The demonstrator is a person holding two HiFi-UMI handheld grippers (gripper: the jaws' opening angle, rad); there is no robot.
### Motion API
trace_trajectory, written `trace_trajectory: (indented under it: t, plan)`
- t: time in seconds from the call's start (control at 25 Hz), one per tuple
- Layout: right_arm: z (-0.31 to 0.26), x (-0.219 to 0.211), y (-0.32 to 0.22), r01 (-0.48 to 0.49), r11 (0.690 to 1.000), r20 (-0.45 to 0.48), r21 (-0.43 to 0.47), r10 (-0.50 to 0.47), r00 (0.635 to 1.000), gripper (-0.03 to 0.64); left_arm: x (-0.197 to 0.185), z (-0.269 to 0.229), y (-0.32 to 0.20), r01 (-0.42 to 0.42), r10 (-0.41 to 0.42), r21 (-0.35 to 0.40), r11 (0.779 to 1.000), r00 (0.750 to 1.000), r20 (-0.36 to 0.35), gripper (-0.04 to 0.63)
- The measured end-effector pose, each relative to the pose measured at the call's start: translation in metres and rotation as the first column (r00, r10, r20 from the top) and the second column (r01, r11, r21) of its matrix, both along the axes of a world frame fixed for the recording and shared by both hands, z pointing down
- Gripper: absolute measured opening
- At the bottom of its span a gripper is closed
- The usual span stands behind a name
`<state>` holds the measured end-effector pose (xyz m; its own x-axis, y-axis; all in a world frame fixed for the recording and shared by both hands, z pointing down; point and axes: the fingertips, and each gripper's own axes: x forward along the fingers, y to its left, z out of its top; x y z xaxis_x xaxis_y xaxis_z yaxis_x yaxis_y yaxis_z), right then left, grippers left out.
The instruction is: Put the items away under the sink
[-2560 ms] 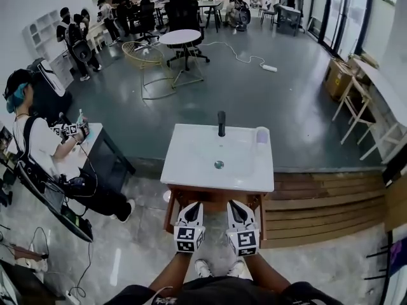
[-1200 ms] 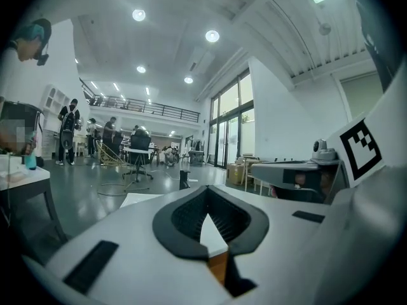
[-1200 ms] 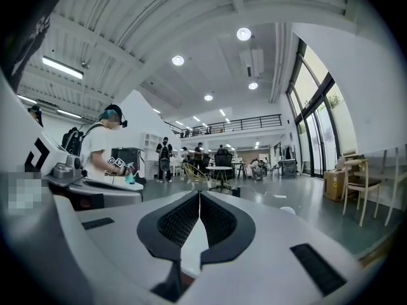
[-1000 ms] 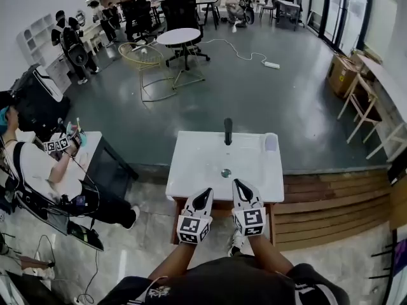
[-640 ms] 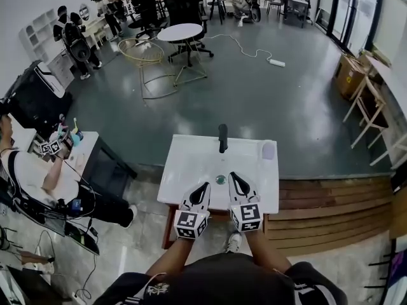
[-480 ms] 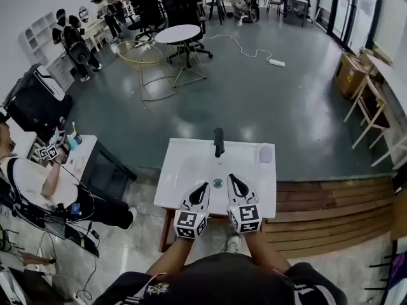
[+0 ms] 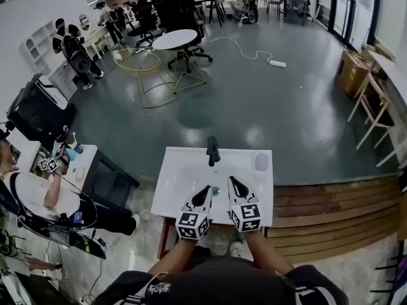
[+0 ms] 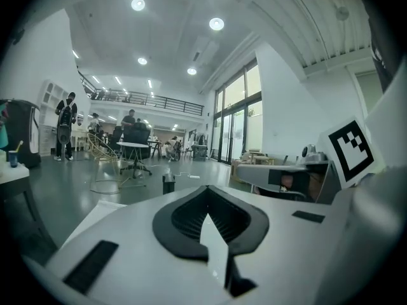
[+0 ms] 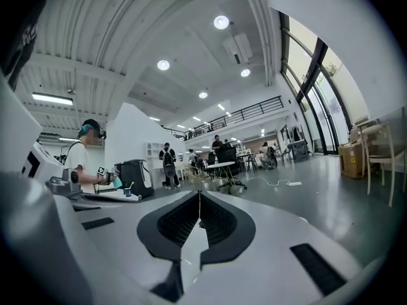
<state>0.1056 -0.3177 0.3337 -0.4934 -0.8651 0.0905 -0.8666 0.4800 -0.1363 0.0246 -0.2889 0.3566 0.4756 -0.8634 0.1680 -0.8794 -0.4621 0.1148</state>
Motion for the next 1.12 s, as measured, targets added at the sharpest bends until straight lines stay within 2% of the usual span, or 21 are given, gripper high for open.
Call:
trace_trajectory:
  t: [0.2,0.48,0.64,0.92,1.12]
  plan:
    - [0.013,0.01,-0.017,-0.038,0.999,-0.006,-0.025,0.038,0.999,0.023,0.001,0.006,-0.022,0.016,-0.016,0.001,1.0,1.0,-0.003,0.006]
    - [0.032,0.033,-0.036,-0.115,0.992,-0.057,-0.06,0.112,0.992,0.023,0.0,0.018,-0.056,-0.028,0.026,0.034,0.999,0.997,0.074,0.008]
    - [0.037,0.044,-0.05,-0.166,0.984,-0.08,-0.072,0.16,0.984,0.023,-0.004,0.032,-0.072,-0.04,0.04,0.007,0.999,0.998,0.056,0.006]
    - [0.061,0.056,-0.075,-0.257,0.963,-0.202,-0.087,0.235,0.951,0.024,-0.014,0.038,-0.092,-0.062,0.062,-0.006,0.998,0.997,0.036,0.008]
    - [0.081,0.067,-0.087,-0.295,0.948,-0.239,-0.115,0.262,0.935,0.025,-0.013,0.038,-0.103,-0.1,0.098,0.016,0.995,0.992,0.085,0.006]
